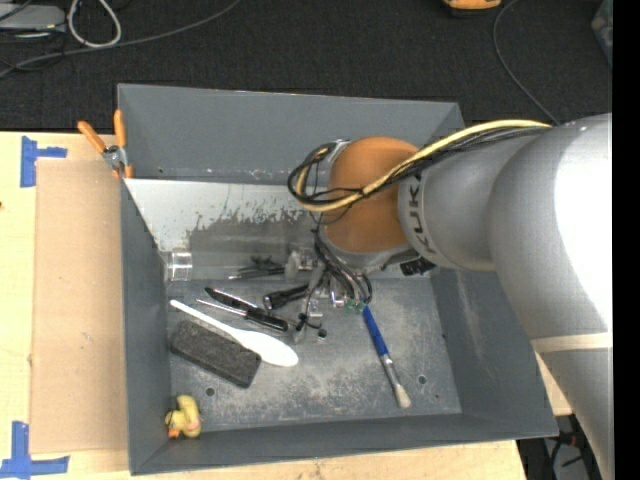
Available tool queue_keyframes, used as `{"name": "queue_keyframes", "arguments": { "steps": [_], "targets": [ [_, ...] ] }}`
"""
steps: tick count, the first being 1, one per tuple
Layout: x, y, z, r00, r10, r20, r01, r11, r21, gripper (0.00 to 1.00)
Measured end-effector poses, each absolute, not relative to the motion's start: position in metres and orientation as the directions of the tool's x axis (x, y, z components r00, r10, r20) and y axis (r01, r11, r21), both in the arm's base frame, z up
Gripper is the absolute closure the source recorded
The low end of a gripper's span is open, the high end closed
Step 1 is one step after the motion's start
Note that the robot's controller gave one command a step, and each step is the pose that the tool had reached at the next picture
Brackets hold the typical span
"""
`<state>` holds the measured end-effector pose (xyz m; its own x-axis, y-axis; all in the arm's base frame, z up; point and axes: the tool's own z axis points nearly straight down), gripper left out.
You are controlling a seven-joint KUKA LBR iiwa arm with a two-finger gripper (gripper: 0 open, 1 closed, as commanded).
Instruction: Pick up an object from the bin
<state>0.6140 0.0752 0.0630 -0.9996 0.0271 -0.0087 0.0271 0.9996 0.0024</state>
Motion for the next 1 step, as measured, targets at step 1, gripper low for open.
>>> {"name": "queue_keyframes", "arguments": {
  "steps": [1],
  "targets": [
    [0.5937,0.0606,0.0702,-1.000,0.009,-0.003,0.009,1.000,0.002,1.00]
  ]
}}
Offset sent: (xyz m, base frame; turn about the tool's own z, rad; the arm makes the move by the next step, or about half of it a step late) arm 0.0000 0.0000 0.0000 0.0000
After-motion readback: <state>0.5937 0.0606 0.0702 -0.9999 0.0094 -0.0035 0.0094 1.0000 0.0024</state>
